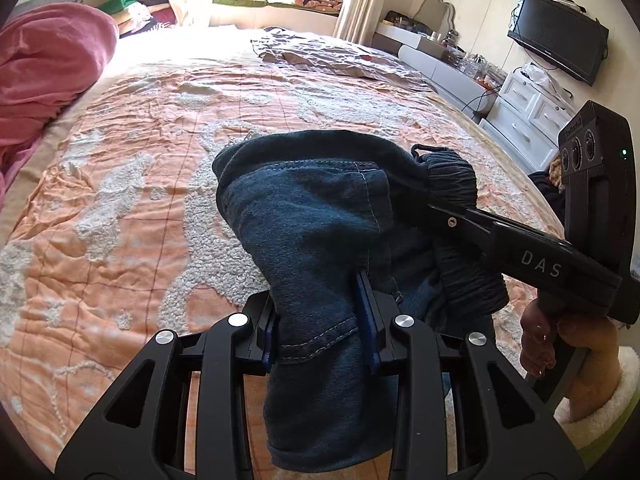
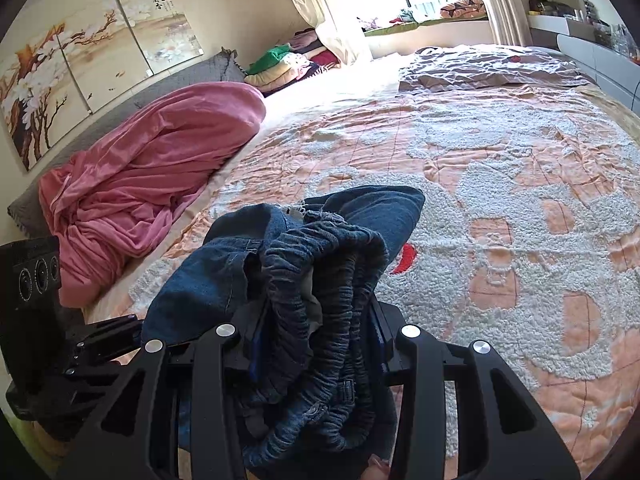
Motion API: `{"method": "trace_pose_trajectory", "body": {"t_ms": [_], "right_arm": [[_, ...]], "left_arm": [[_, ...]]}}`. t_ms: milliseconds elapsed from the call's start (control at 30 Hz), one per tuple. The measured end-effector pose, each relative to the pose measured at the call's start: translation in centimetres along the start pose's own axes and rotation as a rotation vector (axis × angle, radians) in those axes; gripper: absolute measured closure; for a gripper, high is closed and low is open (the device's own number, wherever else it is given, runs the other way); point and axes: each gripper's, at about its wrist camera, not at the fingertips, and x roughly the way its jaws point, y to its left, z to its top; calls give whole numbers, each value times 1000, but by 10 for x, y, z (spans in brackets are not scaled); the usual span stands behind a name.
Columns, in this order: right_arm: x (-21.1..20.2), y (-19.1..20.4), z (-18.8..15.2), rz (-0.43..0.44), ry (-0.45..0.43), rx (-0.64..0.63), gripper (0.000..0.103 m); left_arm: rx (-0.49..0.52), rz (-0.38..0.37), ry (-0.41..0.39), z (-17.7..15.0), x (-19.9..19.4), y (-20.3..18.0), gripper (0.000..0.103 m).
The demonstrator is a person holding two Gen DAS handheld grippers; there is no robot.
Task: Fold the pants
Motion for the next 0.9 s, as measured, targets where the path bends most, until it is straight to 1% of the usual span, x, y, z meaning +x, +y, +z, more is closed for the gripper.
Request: {"method": "trace_pose_trajectory", "body": {"t_ms": [133, 233, 267, 333, 433, 633, 733, 800, 867, 900], "right_arm": [[35, -21, -10, -11, 107, 68, 64], [52, -33, -23, -37, 164, 93, 61], [54, -37, -26, -35, 168, 107, 58], [57, -42, -31, -27, 174, 130, 57], [60, -38, -32, -48, 180, 102, 56], [59, -37, -33, -66, 183, 83, 53], [54, -37, -32, -67, 169, 89, 45], [48, -37, -32, -70, 157, 85, 44], [43, -37, -32, -76, 149, 85, 39], [40, -37, -32, -74, 143, 89, 39]], "left_arm": [[-38, -4, 77, -12, 30, 12, 78], [-43, 5, 97, -24, 41, 16, 72], [-48, 3, 99, -27, 43, 17, 69], [-65, -2, 106, -31, 46, 21, 66], [-72, 3, 109, -33, 49, 24, 61], [-82, 4, 110, -34, 49, 28, 56], [-79, 7, 111, -34, 48, 28, 54], [-84, 2, 112, -34, 47, 28, 52], [-85, 2, 112, -34, 47, 28, 51], [-84, 3, 111, -34, 46, 27, 51]]}}
